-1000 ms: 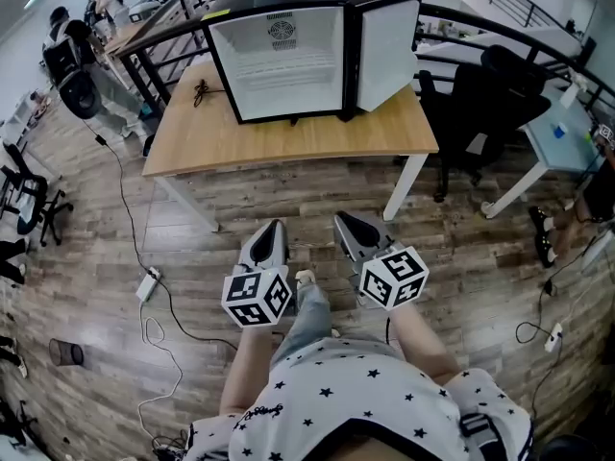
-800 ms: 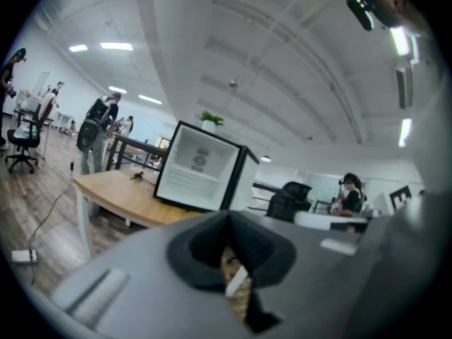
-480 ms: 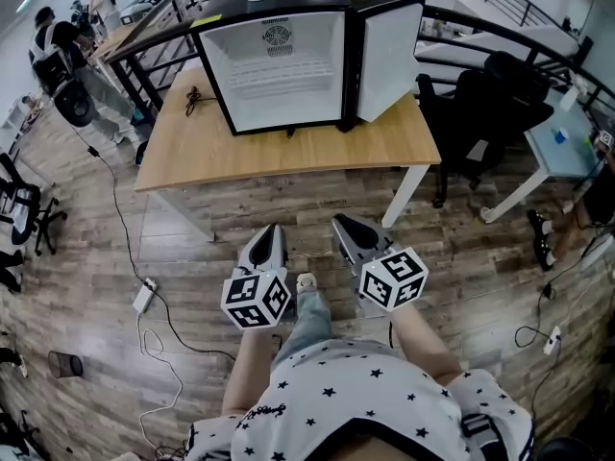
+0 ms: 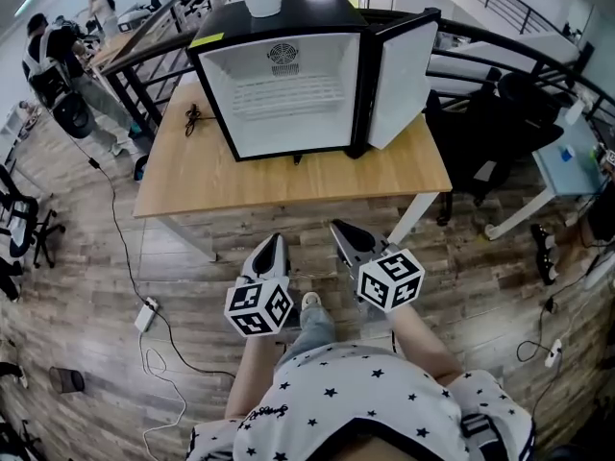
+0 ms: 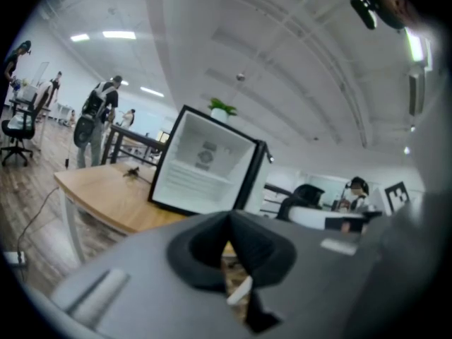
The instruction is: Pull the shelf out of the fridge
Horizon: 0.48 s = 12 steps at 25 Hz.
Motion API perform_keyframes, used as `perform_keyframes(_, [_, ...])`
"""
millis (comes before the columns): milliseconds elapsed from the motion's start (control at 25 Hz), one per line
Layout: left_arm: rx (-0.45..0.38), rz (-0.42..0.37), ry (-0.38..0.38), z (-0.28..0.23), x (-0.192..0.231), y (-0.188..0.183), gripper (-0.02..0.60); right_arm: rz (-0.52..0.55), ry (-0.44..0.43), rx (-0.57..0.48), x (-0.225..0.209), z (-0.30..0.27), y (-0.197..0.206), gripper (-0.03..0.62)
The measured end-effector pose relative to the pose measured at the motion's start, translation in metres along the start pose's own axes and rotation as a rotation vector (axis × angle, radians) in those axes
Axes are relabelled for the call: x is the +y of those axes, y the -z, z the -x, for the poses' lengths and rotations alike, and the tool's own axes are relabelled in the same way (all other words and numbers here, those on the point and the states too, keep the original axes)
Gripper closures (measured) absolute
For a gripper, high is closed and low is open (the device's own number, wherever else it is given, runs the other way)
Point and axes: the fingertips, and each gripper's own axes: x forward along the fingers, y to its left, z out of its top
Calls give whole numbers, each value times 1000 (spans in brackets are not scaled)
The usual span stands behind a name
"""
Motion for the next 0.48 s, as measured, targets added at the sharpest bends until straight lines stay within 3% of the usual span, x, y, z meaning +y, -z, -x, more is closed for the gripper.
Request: perform_keyframes(480, [-5,17,13,-77,44,-39,577,8,-2,1,-33,-80,-31,571])
